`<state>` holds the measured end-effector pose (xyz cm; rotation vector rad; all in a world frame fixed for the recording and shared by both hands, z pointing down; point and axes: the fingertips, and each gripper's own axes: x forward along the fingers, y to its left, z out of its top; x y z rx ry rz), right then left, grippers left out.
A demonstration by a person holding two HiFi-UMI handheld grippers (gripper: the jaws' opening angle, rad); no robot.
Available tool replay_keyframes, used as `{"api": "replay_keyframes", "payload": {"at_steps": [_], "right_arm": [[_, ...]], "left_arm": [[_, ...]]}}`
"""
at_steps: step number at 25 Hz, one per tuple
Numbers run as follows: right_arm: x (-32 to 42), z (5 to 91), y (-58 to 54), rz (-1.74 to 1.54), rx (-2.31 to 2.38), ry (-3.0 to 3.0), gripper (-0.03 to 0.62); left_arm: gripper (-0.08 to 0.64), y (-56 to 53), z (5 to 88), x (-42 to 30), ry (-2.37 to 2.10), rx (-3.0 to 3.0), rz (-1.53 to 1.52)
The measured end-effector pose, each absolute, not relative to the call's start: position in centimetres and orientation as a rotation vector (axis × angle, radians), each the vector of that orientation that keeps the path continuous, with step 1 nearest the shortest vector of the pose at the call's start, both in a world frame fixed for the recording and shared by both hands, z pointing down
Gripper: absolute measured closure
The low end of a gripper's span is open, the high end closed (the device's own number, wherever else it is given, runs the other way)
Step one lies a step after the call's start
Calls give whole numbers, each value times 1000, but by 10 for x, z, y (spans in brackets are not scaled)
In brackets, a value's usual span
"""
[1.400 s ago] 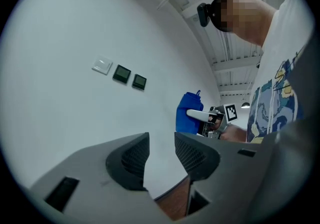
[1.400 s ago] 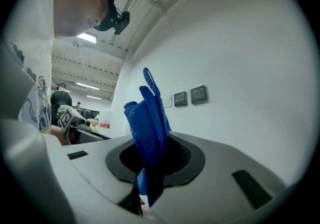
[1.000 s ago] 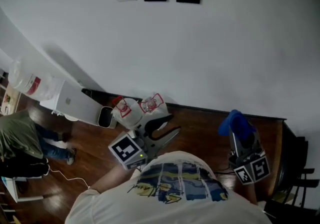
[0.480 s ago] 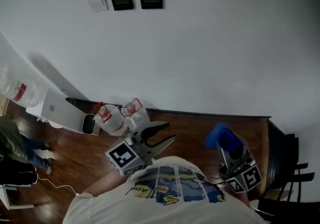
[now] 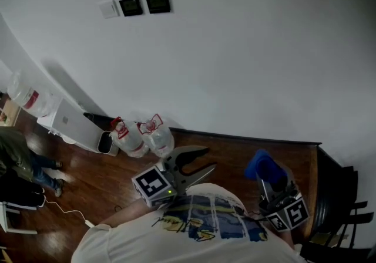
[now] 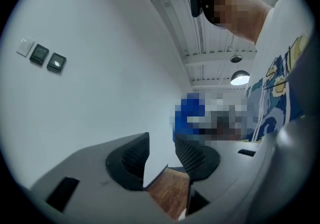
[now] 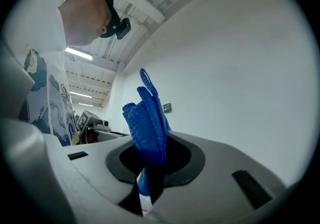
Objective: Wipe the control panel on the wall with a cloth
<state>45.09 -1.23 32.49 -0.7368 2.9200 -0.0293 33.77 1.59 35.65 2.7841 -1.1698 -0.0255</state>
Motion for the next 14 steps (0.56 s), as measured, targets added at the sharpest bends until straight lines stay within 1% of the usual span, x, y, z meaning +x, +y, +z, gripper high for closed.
{"api": "replay_keyframes", "payload": {"at_steps": [8, 14], "right_arm": [[504, 327, 6, -38, -813, 2849, 506], [521, 324, 17, -13, -863, 2829, 506]], "left_arm": [[419, 22, 355, 387, -1100, 2844, 32], [419, 29, 355, 403, -1044, 2887, 63]]}}
